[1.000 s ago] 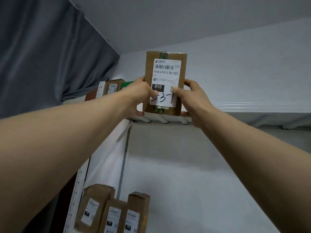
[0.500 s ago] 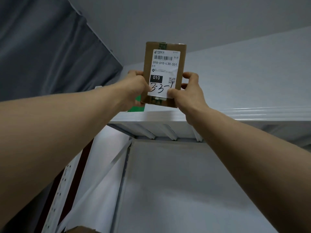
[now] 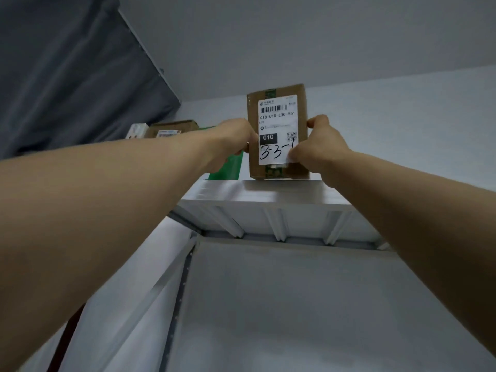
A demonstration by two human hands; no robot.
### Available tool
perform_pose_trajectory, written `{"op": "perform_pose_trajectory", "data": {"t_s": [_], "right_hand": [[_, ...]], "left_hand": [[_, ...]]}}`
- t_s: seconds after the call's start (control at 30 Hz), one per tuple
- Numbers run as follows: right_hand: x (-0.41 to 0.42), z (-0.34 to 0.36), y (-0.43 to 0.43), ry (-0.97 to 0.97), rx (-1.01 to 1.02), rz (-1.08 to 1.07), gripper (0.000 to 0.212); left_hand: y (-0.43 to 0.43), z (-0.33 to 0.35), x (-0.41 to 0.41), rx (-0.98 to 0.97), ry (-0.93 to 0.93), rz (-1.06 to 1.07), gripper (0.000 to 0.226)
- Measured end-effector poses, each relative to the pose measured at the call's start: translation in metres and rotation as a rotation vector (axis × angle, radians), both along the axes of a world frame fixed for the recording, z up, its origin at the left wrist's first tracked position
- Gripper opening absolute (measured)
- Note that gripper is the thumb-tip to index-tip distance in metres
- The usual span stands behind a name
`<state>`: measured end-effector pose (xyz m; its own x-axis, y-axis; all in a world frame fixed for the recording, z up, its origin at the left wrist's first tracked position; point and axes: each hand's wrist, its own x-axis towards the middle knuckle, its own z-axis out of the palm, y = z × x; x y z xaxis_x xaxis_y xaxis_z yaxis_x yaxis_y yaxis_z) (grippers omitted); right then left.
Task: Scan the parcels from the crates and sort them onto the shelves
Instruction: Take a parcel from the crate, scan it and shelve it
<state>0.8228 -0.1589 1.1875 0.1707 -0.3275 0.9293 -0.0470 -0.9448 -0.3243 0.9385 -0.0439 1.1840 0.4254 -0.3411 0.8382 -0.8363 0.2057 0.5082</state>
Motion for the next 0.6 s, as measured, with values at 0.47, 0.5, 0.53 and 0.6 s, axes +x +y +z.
{"op": "perform_pose_trajectory", "data": {"t_s": [0.47, 0.5, 0.53, 0.6], "right_hand": [[0.054, 0.011, 0.001, 0.074, -0.051, -0.221, 0.050], [0.056, 0.011, 0.001, 0.073, -0.051, -0.231, 0.049], [0.056, 0.011, 0.002, 0.071, -0.050, -0.238, 0.049], [0.058, 0.011, 0.002, 0.084, -0.052, -0.243, 0.050]], "left_hand": [[-0.011, 0.001, 0.072, 0.156, -0.453, 0.672, 0.051], [-0.010, 0.000, 0.073, 0.152, -0.481, 0.686, 0.049], [-0.009, -0.001, 0.073, 0.151, -0.493, 0.694, 0.047], [-0.006, -0.002, 0.074, 0.150, -0.500, 0.697, 0.046]]}}
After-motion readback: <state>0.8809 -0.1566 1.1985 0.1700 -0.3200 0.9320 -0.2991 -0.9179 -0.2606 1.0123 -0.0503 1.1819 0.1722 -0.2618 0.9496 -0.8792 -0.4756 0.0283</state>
